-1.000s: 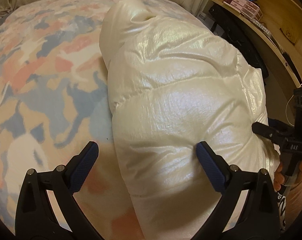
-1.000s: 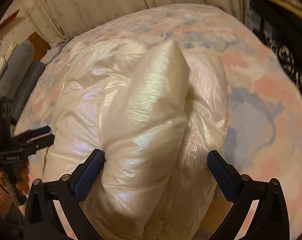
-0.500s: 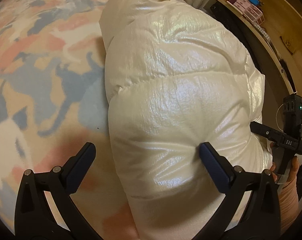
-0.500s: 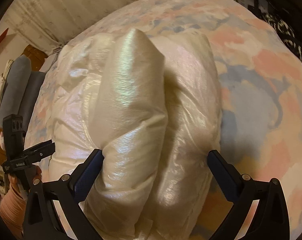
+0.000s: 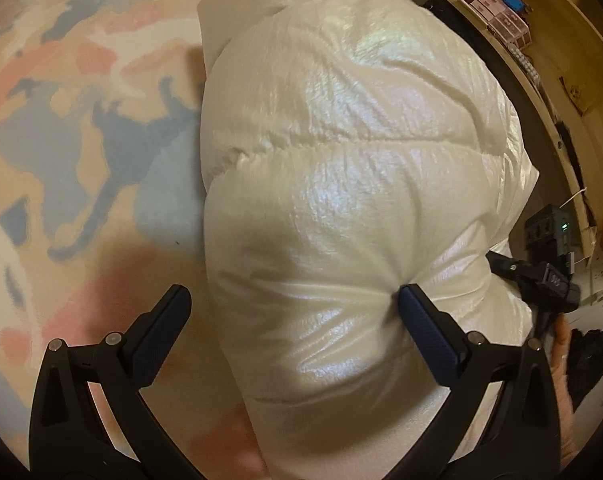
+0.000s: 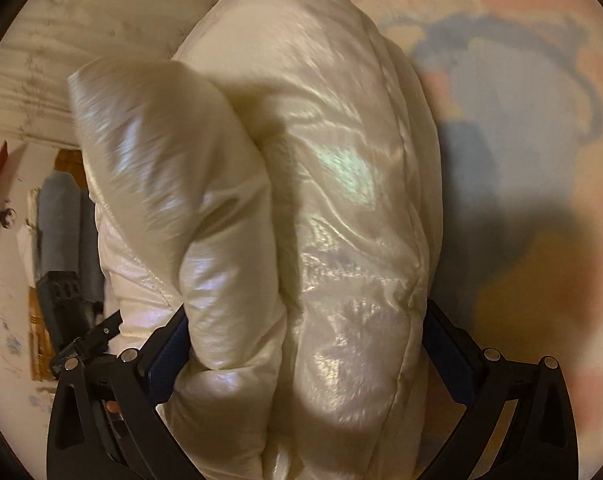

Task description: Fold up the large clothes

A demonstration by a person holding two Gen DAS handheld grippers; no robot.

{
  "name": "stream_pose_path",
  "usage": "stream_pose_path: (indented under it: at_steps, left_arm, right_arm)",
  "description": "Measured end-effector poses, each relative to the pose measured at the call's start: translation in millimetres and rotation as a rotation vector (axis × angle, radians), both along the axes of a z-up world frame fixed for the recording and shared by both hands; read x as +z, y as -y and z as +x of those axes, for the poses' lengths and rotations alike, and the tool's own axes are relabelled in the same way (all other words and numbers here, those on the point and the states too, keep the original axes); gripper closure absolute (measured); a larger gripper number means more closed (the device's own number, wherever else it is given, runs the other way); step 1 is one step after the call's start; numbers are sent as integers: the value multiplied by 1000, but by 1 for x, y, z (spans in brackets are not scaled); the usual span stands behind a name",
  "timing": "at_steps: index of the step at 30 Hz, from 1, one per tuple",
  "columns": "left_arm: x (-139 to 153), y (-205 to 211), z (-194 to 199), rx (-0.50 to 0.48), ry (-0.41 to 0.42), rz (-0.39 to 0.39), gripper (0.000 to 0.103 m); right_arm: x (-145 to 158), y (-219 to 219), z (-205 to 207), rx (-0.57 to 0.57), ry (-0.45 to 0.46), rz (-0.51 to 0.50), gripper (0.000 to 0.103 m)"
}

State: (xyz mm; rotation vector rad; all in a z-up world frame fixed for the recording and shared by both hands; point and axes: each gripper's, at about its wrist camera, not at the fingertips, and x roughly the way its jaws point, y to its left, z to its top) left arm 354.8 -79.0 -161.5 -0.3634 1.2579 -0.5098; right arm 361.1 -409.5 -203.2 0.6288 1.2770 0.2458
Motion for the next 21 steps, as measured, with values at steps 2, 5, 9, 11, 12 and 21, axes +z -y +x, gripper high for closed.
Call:
stream_pose_path:
  at_steps: [2,5,9,11,12,21]
  left_arm:
    - [-7,1,6,2,-26,-31,0]
    - [-16,1,14,4,-58,-76,0]
    - [-25,1,24,8,-86,-159,0]
    - [-26,3,28,11,-79,-199,0]
    - [-26,5,29,15,-71,-208,0]
    - [18,17,10,-1,176,-158,25]
  right_arm:
    - [-1,1,6,-1,5,19,0]
    - [-1,1,14,-3,15,59,0]
    - [1,3,33,-3,25,131,0]
    - [5,5,40,-1,32,158,0]
    - [9,4,44,2,49,169,0]
    - [71,-12,47,45,270,118,25]
